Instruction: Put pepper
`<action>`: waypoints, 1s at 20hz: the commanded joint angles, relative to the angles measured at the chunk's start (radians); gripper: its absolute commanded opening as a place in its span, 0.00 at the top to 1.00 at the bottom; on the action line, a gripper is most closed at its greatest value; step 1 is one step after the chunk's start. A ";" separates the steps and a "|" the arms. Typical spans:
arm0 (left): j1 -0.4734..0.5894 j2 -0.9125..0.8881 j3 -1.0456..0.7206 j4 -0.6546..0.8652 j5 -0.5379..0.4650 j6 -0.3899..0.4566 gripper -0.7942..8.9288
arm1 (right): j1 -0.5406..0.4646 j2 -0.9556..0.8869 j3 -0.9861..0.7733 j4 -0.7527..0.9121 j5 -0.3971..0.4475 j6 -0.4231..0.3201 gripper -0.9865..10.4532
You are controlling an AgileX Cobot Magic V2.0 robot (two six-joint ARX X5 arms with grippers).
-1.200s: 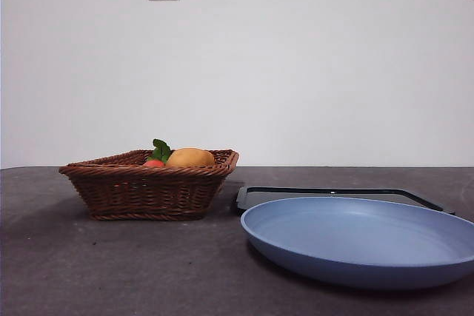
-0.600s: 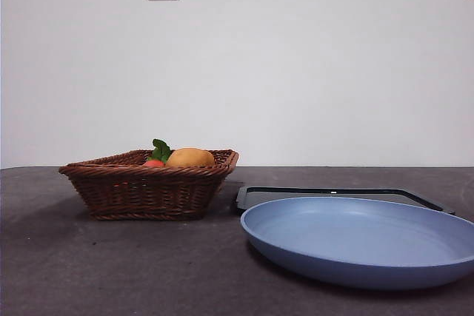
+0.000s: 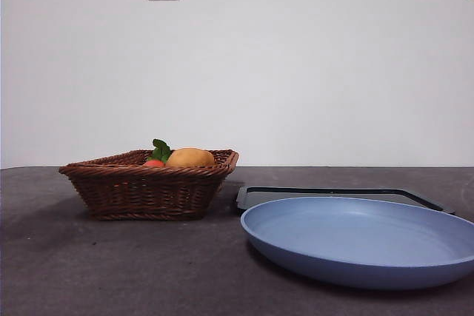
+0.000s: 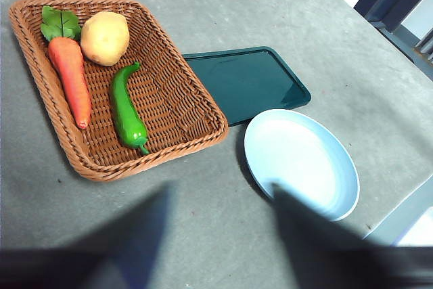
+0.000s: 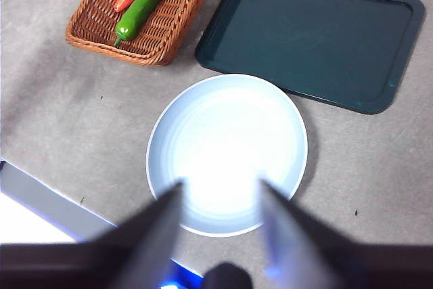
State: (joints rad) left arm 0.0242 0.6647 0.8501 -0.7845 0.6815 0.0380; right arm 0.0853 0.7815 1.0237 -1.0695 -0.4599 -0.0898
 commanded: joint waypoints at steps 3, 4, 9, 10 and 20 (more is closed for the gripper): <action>0.001 0.002 0.019 0.006 0.000 0.015 0.54 | 0.003 0.039 0.016 0.009 0.002 0.006 0.65; 0.001 0.002 0.019 0.006 0.001 0.015 0.54 | 0.003 0.051 0.016 0.011 0.004 0.006 0.65; 0.001 0.002 0.019 0.006 0.002 0.014 0.54 | 0.003 0.209 0.016 0.039 0.047 0.010 0.65; 0.001 0.002 0.019 0.005 0.003 0.014 0.54 | 0.003 0.255 0.016 0.051 0.055 0.010 0.65; 0.001 0.002 0.019 0.006 0.003 0.015 0.54 | 0.048 0.734 0.016 0.183 0.106 0.009 0.65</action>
State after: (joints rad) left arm 0.0242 0.6647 0.8501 -0.7845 0.6815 0.0414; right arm 0.1291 1.5047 1.0245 -0.8875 -0.3527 -0.0834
